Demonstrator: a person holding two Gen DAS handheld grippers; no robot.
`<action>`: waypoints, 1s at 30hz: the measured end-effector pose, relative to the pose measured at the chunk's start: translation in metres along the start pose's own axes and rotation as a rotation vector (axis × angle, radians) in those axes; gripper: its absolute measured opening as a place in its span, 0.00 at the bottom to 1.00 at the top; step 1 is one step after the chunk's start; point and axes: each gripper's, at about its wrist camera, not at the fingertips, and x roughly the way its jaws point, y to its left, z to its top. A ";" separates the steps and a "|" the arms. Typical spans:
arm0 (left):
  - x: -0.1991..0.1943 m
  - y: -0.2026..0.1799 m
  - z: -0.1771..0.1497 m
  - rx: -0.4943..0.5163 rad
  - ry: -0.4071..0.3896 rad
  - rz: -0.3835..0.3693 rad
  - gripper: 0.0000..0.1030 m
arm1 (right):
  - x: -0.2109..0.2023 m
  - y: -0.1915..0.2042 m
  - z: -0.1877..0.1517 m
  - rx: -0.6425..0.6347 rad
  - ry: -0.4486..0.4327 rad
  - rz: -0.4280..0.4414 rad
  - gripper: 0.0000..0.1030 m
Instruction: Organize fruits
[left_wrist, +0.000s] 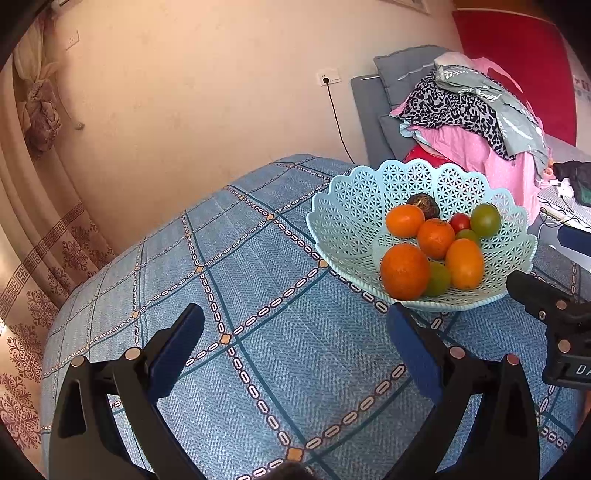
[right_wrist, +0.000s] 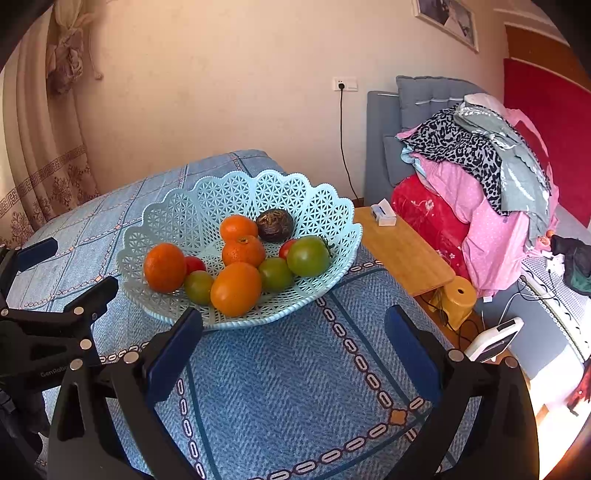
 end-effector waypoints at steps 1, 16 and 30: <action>0.000 0.000 0.000 0.000 0.000 0.000 0.97 | 0.000 0.000 0.000 0.000 0.000 0.000 0.95; -0.002 0.019 -0.004 -0.059 0.042 0.026 0.97 | -0.003 0.002 -0.004 0.001 0.006 0.004 0.95; -0.002 0.113 -0.078 -0.251 0.190 0.169 0.97 | -0.021 0.072 -0.018 -0.083 -0.025 0.099 0.95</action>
